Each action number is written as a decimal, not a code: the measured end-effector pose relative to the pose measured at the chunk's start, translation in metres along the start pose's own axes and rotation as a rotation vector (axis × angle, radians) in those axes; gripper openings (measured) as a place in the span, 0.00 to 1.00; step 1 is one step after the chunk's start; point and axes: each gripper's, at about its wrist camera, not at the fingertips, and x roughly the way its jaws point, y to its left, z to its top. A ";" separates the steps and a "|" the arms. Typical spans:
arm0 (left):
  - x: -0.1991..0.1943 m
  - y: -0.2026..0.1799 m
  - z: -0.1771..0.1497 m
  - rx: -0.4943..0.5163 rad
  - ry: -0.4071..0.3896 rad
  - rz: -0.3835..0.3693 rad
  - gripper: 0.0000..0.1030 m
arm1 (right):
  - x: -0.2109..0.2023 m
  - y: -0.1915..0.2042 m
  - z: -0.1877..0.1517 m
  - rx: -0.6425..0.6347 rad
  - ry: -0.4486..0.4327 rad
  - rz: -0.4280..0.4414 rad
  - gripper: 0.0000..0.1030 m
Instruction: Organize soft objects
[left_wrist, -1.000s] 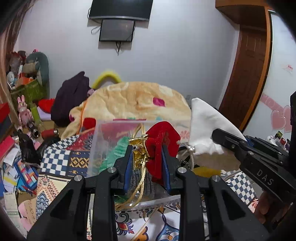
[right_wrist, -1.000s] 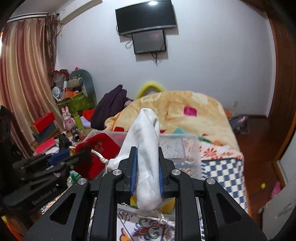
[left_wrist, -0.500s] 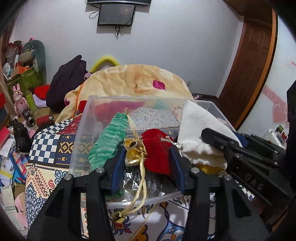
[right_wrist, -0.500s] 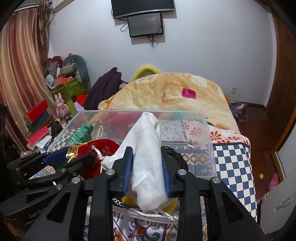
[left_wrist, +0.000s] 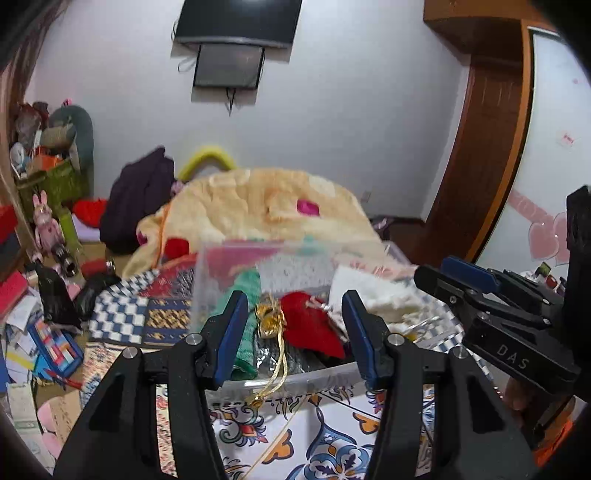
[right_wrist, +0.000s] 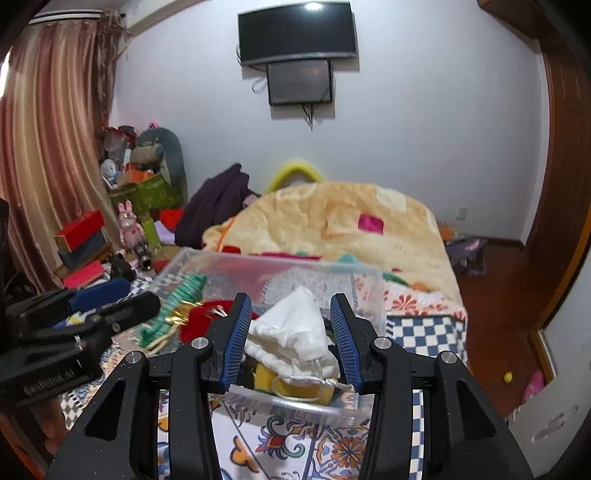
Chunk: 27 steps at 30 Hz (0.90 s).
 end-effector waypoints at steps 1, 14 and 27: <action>-0.006 -0.001 0.002 0.003 -0.014 -0.001 0.51 | -0.005 0.001 0.001 -0.006 -0.012 0.003 0.40; -0.108 -0.034 0.013 0.100 -0.240 -0.024 0.66 | -0.090 0.014 0.013 -0.032 -0.212 0.068 0.45; -0.153 -0.044 0.004 0.123 -0.335 -0.007 0.97 | -0.115 0.016 0.008 -0.012 -0.284 0.072 0.82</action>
